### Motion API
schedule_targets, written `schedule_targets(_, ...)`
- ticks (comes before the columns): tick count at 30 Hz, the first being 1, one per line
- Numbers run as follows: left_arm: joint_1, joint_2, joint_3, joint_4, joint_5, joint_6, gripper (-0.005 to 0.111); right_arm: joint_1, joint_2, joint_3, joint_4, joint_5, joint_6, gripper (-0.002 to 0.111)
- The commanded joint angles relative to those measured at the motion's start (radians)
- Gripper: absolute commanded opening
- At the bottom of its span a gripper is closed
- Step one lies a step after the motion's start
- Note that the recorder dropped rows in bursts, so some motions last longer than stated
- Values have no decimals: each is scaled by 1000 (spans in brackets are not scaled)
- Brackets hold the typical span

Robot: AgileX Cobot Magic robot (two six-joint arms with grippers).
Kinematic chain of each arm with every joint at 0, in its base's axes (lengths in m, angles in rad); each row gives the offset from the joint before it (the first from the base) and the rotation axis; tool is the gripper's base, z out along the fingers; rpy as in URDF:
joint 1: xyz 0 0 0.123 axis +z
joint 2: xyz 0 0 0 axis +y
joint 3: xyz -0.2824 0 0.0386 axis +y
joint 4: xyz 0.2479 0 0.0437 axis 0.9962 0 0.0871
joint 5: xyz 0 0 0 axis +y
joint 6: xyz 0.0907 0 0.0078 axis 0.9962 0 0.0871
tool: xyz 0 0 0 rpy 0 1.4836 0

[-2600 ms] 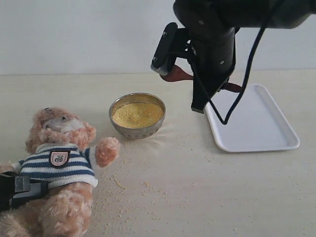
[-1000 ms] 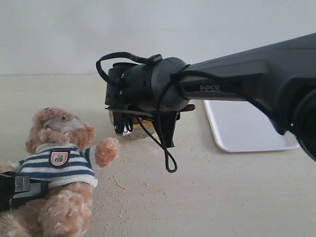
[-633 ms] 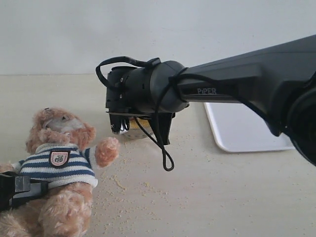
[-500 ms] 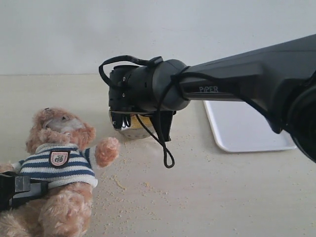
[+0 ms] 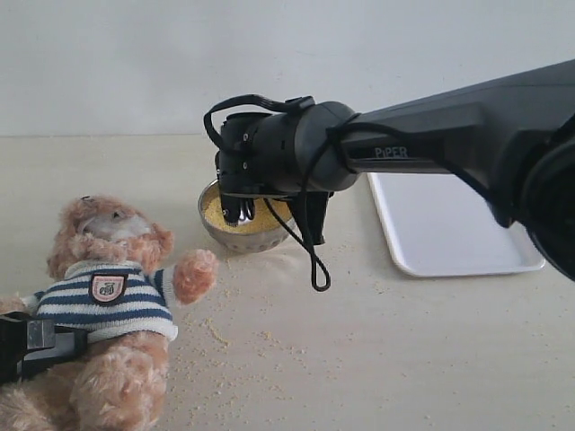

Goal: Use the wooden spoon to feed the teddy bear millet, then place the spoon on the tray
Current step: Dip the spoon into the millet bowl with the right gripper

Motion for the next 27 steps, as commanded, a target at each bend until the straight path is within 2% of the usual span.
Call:
schedule_targets(1,2,-12,2,-9,6,5,5,-4,17,-5,4,-6,8,4)
schedule_targets(10,2,-12,2,-9,6,5,5,-2,16,-5,128,33,-15,4)
schedule_targets(27,2,-12,2,-9,6,5,5,-2,16,-40,144,60,-25,4)
